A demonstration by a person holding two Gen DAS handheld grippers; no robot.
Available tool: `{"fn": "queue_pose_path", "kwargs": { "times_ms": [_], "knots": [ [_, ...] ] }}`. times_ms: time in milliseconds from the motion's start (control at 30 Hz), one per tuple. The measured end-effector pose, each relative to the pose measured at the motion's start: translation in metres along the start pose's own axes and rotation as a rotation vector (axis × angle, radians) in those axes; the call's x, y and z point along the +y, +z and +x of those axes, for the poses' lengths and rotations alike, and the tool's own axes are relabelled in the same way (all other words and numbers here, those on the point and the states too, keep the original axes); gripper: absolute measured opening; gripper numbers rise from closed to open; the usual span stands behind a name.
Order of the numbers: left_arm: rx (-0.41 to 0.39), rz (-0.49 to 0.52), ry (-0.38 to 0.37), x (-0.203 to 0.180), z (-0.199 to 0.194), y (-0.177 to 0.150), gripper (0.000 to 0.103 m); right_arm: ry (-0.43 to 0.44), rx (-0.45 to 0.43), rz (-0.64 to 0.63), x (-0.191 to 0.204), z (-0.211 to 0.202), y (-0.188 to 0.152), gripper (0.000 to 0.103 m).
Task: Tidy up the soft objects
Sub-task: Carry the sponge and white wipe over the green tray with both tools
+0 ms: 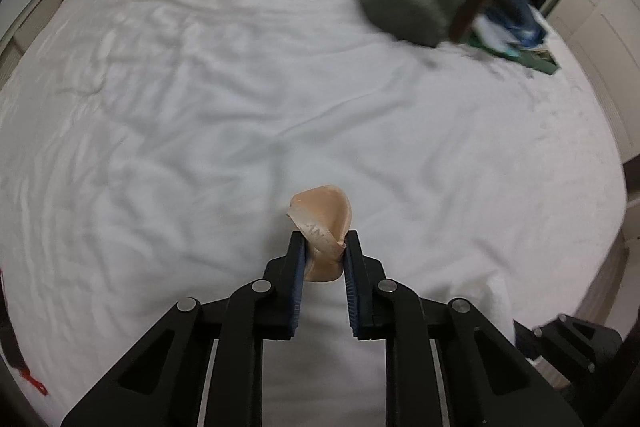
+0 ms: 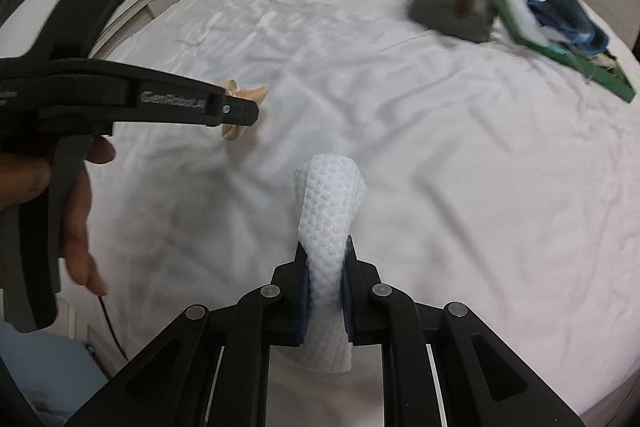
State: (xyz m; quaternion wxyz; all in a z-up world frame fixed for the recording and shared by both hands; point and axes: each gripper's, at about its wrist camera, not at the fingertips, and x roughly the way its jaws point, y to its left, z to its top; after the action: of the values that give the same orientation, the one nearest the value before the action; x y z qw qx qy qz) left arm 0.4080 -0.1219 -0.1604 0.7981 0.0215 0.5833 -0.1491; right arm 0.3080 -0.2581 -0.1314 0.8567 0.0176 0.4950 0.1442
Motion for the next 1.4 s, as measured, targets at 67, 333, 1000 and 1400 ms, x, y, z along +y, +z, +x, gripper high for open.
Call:
{"fn": "queue_pose_path", "kwargs": {
  "times_ms": [67,333,1000,1400],
  "knots": [
    [-0.011,0.016,-0.029,-0.022,-0.005,0.009,0.015,-0.021,-0.013,0.011,-0.017,-0.011,0.004,0.012],
    [-0.057,0.087,-0.129,-0.109,-0.012,0.052,0.010,-0.126,-0.068,0.060,-0.104,-0.053,0.022,0.012],
    [-0.199,0.108,-0.208,-0.274,0.010,0.206,0.005,-0.248,-0.245,0.061,-0.303,-0.101,0.113,0.012],
    [-0.246,0.037,-0.204,-0.314,0.058,0.311,0.005,-0.239,-0.240,0.084,-0.405,-0.047,0.207,0.013]
  ]
}}
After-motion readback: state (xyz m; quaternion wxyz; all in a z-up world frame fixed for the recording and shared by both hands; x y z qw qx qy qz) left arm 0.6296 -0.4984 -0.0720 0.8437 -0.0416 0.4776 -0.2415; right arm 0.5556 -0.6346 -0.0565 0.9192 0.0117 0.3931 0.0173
